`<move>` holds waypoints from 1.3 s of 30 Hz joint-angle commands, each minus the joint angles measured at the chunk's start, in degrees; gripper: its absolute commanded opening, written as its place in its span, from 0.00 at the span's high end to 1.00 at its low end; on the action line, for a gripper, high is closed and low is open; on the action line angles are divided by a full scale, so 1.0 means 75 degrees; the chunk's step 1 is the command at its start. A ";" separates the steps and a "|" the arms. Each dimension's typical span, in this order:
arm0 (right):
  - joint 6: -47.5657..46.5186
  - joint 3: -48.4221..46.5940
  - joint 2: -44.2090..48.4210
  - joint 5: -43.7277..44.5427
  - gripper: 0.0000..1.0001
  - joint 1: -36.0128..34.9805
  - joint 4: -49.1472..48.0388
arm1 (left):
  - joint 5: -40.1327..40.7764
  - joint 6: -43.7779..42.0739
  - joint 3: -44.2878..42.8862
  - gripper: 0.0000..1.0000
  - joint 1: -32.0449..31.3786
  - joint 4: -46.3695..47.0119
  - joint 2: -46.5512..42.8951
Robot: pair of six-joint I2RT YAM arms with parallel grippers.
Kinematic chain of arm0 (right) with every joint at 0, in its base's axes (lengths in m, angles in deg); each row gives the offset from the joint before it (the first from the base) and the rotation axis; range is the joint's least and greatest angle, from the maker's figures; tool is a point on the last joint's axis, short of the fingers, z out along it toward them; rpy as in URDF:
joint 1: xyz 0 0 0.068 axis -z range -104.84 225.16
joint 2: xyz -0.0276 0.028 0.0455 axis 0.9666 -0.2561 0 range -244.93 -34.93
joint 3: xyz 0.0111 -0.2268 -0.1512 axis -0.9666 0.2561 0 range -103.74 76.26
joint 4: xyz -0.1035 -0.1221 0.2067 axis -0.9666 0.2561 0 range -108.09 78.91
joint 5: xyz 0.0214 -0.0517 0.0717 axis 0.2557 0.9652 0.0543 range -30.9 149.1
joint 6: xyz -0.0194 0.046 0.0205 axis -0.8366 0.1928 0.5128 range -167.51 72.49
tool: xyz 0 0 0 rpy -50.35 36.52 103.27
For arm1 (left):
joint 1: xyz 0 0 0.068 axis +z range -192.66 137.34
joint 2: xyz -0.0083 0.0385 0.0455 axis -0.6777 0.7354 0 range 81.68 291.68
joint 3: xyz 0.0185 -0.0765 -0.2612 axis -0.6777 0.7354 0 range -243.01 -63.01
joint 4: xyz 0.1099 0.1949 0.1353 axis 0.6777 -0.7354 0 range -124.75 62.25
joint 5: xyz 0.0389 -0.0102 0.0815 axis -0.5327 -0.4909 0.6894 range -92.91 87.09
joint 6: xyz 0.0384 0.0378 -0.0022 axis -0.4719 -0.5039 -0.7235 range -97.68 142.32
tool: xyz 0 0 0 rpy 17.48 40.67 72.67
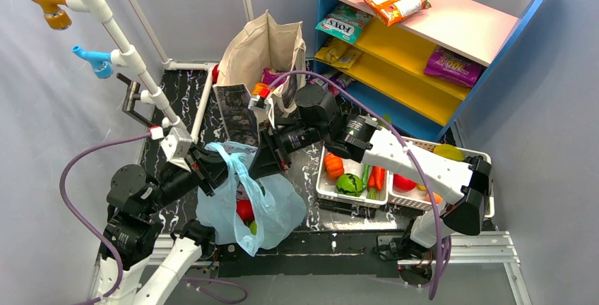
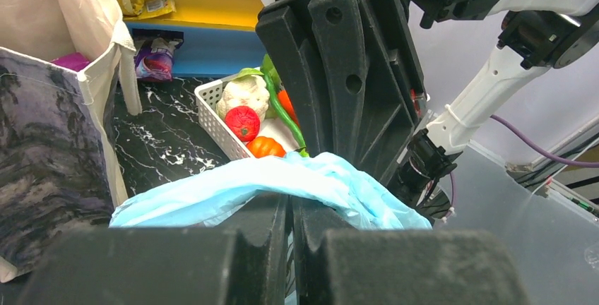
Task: Place the food into the grocery bag and tie it
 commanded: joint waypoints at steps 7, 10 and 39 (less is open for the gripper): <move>0.0075 -0.0736 -0.0463 0.0040 0.75 -0.0210 -0.0993 | 0.0583 -0.0002 -0.0235 1.00 -0.0029 -0.0118 -0.0034; 0.0077 -0.0715 -0.0485 0.0105 0.66 -0.0243 -0.1163 | 0.0814 0.0010 -0.0231 1.00 -0.0029 -0.0115 -0.0029; 0.0213 -0.0699 -0.0791 0.1848 0.52 -0.0705 -0.1902 | 0.1648 -0.0198 -0.0392 1.00 -0.0029 -0.0036 0.0384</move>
